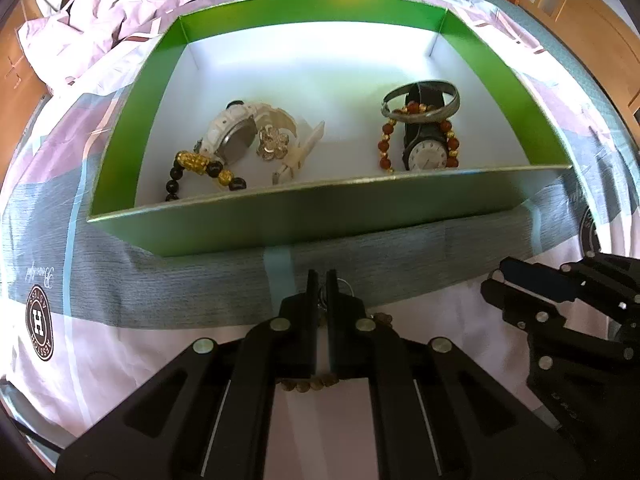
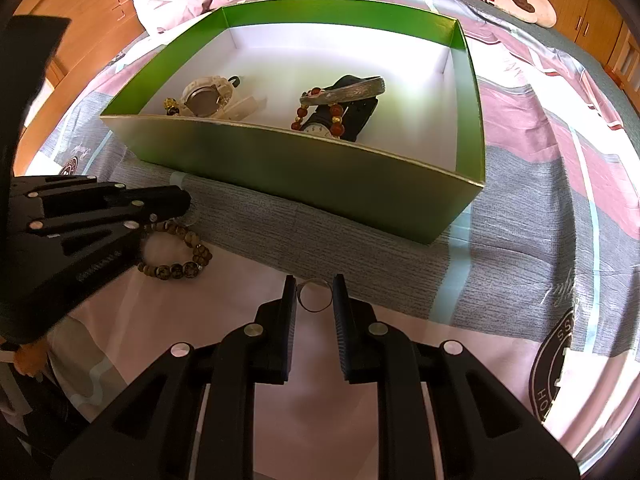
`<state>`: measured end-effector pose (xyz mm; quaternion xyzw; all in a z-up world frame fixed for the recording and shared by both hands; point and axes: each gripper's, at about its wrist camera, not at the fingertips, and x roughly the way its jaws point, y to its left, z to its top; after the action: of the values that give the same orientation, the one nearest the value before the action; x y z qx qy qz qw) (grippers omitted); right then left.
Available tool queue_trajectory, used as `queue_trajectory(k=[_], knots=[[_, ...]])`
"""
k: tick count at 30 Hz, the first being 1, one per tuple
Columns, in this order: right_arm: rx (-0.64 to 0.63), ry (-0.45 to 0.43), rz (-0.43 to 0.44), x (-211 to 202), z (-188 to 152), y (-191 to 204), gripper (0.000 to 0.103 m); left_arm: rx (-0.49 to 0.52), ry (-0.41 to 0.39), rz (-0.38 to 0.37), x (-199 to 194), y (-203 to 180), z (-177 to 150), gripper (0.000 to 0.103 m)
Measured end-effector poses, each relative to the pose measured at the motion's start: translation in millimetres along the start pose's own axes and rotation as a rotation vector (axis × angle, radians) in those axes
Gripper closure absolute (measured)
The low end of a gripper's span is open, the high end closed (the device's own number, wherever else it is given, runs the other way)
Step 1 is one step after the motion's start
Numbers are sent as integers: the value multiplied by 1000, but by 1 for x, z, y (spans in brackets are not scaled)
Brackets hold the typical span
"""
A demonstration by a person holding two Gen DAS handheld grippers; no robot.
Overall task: Organize jewelry
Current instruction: 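Carry both rings into the green box and open both tools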
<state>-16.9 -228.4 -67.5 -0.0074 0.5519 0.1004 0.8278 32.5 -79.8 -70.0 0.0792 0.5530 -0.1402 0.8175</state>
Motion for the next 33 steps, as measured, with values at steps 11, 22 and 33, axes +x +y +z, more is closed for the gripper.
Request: queue_trajectory(k=[11, 22, 33], knots=[[3, -7, 8, -5, 1, -2, 85, -79, -39, -71, -29, 21, 7, 99], [0, -250, 64, -71, 67, 3, 85, -106, -240, -61, -91, 36, 55, 99], [-48, -252, 120, -54, 58, 24, 65, -136, -190, -41, -54, 50, 71, 79]])
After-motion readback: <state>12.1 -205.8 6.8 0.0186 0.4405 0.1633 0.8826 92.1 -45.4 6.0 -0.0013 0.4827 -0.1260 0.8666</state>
